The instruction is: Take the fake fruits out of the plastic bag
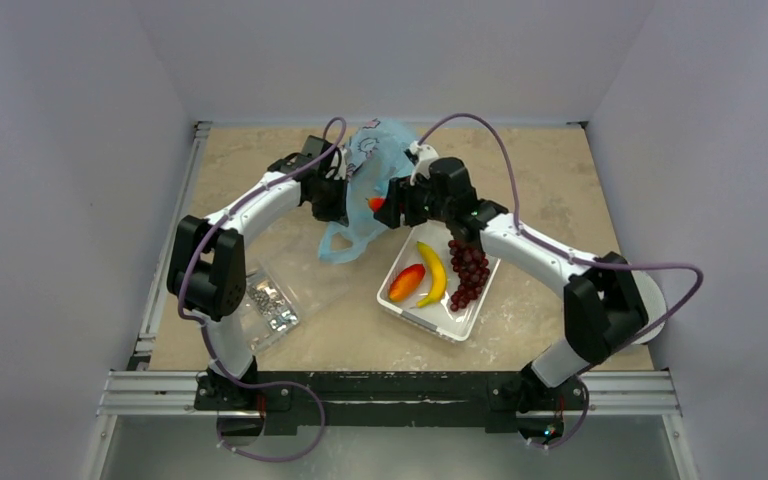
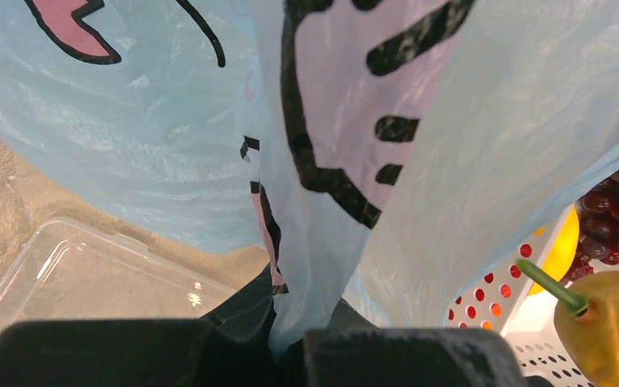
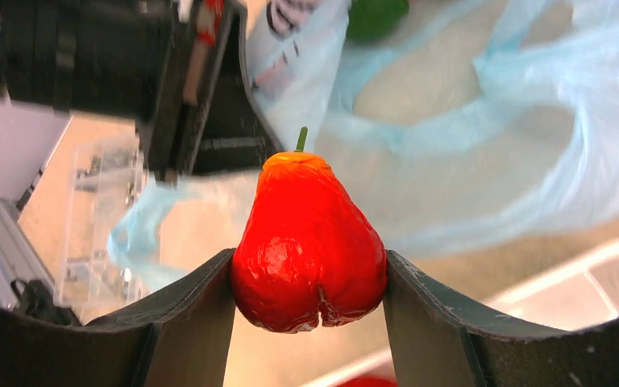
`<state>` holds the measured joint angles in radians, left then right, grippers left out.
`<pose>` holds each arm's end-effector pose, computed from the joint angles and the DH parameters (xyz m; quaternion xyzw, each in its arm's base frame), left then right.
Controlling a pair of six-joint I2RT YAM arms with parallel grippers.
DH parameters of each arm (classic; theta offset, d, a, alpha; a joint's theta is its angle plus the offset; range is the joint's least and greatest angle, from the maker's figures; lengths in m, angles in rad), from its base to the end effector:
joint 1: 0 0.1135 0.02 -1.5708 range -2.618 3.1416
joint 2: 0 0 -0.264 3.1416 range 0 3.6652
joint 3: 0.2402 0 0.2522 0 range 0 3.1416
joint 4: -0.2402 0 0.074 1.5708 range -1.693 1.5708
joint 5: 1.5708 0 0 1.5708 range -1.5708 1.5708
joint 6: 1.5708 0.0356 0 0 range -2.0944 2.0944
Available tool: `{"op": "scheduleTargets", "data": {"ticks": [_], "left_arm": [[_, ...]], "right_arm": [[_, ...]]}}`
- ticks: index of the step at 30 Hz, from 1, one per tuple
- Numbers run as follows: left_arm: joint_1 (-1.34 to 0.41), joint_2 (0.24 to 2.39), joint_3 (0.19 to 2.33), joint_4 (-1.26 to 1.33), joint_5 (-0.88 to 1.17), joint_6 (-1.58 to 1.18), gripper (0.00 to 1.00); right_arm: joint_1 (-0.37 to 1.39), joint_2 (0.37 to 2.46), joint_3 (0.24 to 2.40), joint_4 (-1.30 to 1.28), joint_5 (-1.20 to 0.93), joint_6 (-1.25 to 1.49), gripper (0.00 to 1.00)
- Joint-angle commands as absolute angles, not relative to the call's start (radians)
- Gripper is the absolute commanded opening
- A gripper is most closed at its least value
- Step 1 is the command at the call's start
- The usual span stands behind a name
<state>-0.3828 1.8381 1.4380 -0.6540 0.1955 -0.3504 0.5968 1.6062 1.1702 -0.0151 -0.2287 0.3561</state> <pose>0.3615 -0.1530 0.2333 0.0405 0.9617 -0.1792 0.2035 0.3053 0.2172 0.2809 -0.1612 0.8284 0.3279 0.4245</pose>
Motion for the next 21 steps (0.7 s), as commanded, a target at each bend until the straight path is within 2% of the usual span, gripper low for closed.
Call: {"op": "scheduleTargets", "data": {"ticks": [1,6,11,16,21], "left_arm": [[-0.386,1.839,1.498,-0.659,0.212,-0.341,0.0],[-0.387,1.797,1.488,-0.645,0.205,-0.34,0.0],[-0.388,1.787,1.494,-0.657,0.166,-0.321,0.0],[-0.388,1.8,1.498,-0.662,0.157,-0.313,0.0],[-0.388,1.81,1.509,-0.669,0.164,-0.313,0.0]], "right_arm": [[0.601,1.441,1.043,-0.006,-0.242,0.404,0.0],[0.598,1.265,0.975,-0.095,-0.038,0.38,0.0],[0.584,1.178,0.937,-0.135,0.12,0.363,0.0],[0.489,1.179,0.881,-0.147,0.057,0.417,0.0],[0.466,1.221,0.866,-0.187,0.065,0.393,0.0]]}}
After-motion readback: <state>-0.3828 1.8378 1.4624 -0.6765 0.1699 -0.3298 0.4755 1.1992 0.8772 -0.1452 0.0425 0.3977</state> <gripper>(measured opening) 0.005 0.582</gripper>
